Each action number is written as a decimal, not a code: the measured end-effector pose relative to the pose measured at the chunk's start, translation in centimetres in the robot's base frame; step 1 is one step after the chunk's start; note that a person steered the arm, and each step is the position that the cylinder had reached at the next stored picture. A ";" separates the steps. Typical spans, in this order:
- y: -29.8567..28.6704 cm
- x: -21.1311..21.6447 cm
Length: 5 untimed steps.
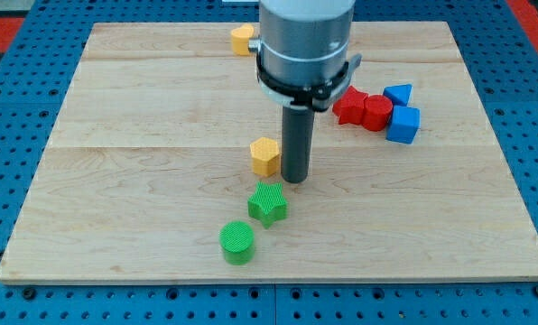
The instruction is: Place the yellow hexagon to the left of green star
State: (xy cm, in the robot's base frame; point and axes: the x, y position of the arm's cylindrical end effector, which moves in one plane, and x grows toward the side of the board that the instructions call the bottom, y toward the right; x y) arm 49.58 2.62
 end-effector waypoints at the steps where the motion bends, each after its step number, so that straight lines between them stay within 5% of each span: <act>1: 3.2 0.3; 2: 7.2 -3.9; 3: 0.8 -7.4; 5: -7.5 0.6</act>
